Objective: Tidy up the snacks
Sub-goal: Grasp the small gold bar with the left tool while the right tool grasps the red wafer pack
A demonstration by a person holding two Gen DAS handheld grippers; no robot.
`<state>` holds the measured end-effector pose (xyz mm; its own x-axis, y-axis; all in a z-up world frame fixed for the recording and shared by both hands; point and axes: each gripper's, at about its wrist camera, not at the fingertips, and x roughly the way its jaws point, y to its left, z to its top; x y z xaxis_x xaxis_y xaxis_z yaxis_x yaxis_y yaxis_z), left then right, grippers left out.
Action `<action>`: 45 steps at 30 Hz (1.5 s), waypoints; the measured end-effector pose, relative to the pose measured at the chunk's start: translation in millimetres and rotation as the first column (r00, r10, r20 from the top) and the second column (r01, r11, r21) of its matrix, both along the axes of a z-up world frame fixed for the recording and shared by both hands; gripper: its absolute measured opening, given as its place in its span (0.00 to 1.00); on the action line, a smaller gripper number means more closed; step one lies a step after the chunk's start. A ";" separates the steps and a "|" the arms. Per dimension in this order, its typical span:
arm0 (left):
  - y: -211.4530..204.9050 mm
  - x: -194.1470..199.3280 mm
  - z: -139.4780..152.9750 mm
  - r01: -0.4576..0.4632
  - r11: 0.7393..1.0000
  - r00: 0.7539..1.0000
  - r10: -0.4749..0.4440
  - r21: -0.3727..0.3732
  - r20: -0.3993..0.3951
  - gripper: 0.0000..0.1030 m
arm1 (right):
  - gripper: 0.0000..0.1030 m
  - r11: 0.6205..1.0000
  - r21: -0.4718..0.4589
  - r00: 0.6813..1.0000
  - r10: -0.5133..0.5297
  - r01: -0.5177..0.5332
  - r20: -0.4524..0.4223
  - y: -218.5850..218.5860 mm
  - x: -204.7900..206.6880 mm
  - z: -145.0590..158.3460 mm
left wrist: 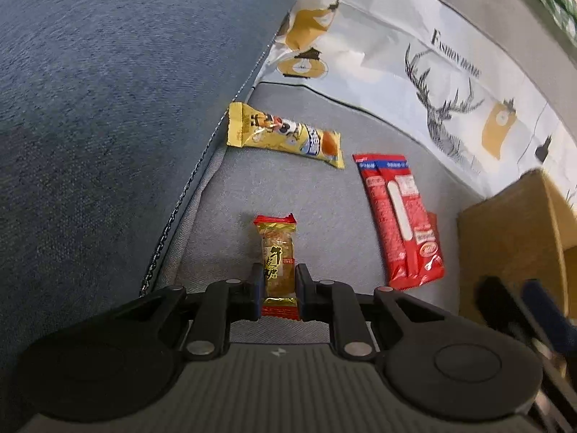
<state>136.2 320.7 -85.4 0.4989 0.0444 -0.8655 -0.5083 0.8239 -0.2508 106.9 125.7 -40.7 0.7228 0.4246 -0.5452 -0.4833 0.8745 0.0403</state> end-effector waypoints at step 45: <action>-9.8 -27.5 12.2 0.120 0.993 0.989 -0.120 -0.001 0.086 0.10 | 0.47 0.978 -0.186 0.990 0.078 -0.099 -0.119 7.5 -1.1 -29.9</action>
<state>108.7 310.9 -73.2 0.5730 -0.0252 -0.8192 -0.3822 0.8760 -0.2942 105.9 133.2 -70.6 0.6181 0.3646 -0.6964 -0.5610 0.8252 -0.0659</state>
